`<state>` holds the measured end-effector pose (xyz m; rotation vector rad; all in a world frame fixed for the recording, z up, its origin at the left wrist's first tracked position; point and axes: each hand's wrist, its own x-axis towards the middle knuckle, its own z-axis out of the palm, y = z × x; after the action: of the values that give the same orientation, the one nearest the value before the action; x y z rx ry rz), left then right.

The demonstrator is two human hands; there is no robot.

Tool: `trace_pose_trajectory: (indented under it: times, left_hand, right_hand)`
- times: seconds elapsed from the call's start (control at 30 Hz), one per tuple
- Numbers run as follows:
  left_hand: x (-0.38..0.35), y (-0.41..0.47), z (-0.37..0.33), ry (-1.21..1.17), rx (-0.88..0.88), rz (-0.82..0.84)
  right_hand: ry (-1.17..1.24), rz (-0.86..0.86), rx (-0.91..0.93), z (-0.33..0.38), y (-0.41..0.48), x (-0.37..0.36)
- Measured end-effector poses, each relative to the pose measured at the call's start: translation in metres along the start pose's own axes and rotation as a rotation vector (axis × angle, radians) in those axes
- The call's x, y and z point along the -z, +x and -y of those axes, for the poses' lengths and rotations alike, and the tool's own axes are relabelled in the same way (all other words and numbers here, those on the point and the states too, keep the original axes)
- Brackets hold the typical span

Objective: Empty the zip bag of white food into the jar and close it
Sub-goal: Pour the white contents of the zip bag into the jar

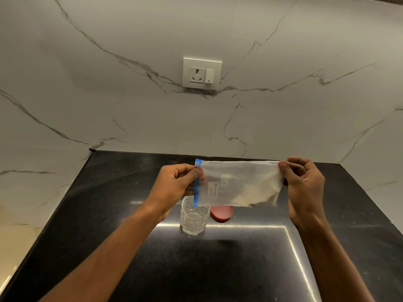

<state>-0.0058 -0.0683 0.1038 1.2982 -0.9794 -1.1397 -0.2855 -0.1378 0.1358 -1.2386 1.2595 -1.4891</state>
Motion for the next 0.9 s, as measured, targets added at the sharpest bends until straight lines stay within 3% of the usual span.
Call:
trace_pose_trajectory:
  times: [0.3,0.9]
  left_hand:
    - [0.012,-0.006,0.017,-0.032,0.020,-0.067]
    - [0.024,-0.003,0.019,-0.100,0.031,-0.060]
  right_hand:
    - [-0.121,0.064,0.193,0.012,-0.005,-0.016]
    - [-0.248,0.122,0.298,0.039,-0.010,-0.032]
